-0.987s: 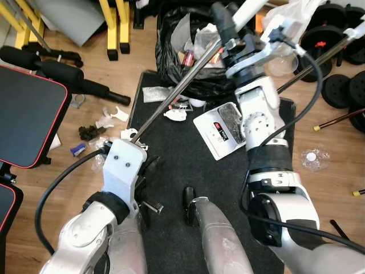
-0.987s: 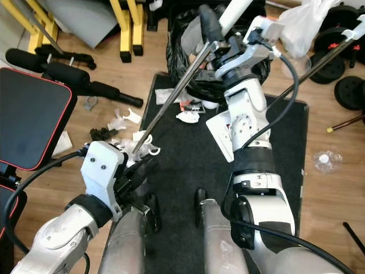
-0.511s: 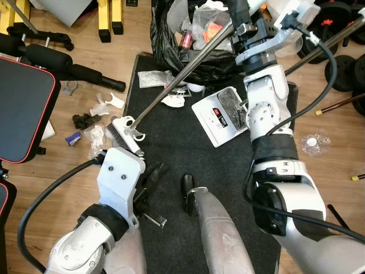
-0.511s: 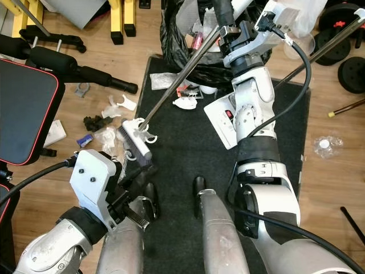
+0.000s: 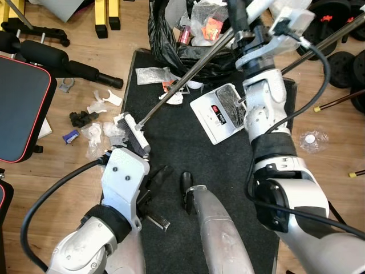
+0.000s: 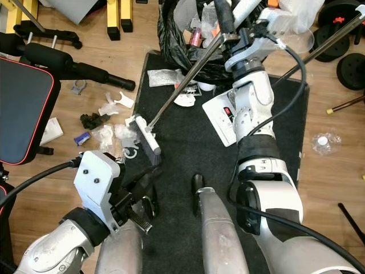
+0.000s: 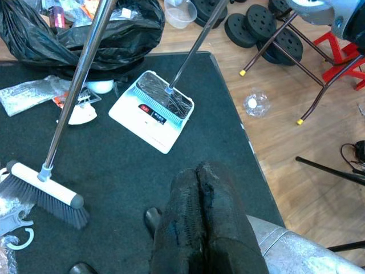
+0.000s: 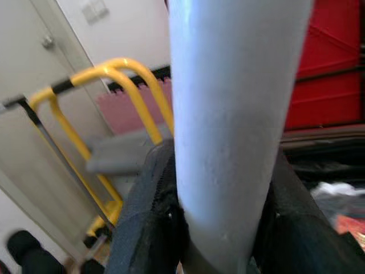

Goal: Sweep floor

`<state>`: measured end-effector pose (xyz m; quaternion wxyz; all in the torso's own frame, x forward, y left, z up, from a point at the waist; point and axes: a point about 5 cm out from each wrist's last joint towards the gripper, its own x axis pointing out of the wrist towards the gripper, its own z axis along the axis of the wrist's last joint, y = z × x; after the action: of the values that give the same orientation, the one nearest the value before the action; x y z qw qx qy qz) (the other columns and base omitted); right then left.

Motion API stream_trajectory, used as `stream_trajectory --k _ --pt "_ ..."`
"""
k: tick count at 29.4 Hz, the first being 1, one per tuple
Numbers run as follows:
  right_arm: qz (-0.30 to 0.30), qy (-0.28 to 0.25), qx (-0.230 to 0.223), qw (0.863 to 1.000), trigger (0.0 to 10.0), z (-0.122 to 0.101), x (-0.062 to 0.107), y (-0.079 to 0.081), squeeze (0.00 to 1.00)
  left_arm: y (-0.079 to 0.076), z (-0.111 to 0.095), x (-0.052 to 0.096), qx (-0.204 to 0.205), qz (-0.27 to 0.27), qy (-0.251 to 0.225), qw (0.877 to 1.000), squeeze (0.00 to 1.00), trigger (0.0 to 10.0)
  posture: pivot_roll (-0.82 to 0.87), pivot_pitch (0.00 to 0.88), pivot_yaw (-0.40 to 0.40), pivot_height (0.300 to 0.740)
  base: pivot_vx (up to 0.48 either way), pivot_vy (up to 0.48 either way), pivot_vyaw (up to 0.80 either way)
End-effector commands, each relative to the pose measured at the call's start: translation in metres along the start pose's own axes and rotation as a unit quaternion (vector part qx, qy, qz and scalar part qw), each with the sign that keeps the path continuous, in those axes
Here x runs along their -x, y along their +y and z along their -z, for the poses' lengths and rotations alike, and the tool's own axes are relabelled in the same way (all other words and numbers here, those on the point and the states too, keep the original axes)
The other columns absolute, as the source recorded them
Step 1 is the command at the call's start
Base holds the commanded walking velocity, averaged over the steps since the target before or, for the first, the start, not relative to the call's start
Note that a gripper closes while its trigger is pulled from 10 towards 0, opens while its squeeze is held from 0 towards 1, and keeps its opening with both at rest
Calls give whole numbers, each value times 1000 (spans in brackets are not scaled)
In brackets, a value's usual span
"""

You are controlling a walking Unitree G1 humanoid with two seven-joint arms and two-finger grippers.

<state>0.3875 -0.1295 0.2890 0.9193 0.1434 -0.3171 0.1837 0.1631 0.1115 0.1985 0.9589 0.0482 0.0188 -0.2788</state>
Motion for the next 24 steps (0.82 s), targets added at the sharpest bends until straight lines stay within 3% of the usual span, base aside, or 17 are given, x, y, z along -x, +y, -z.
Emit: stream_trajectory --k 1,10,24 --pt "16 53 22 998 10000 19 15 -8 0 -3 3 2 11 -11 14 1000 0 10000 -14 582 -158 740 0 0 0" --pt "31 59 52 996 10000 2 12 -18 0 -1 4 -5 13 -14 11 1000 0 10000 -53 555 -178 740 0 0 0" --pt "20 71 -1 997 10000 -19 18 -13 0 0 5 -14 17 -15 6 1000 0 10000 -98 524 -192 740 0 0 0"
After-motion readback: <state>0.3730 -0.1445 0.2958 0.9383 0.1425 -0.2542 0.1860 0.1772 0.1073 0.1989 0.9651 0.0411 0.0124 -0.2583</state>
